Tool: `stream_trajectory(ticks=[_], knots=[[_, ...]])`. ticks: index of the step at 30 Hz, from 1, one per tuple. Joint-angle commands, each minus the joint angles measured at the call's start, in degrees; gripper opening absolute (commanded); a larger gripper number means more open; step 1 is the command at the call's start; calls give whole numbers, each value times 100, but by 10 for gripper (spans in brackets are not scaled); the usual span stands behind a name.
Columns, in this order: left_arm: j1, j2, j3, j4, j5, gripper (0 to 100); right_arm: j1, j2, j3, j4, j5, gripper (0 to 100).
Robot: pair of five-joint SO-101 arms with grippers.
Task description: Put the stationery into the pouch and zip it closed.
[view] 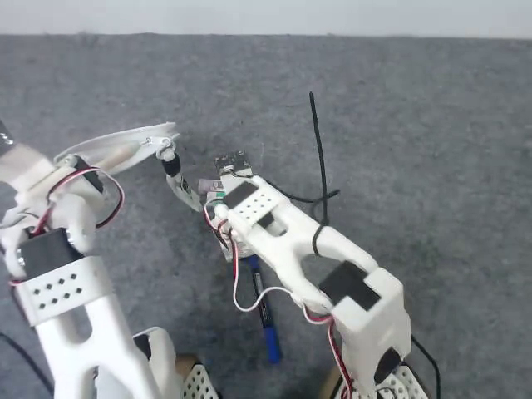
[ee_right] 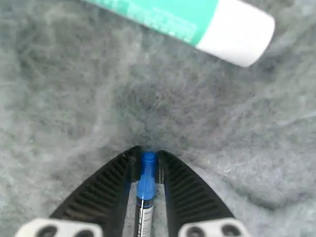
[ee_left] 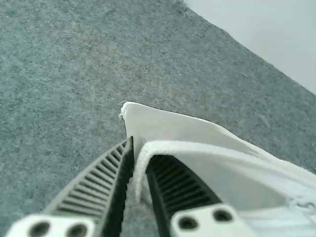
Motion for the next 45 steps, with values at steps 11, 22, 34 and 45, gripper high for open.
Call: stream_trajectory(ticks=[11,22,34,45], knots=[[-35,-246,-48,-185,53,12,-22,-40,-2057,2220,-44,6],[-35,-246,-48,-185,53,12,-22,-646,-2725,3319,-35,6],[-9,-246,-66,-185,53,12,-31,-3029,-1477,3169,-35,6],[624,-255,-277,-158,-70,12,-40,-4699,-1204,2932,-44,6]])
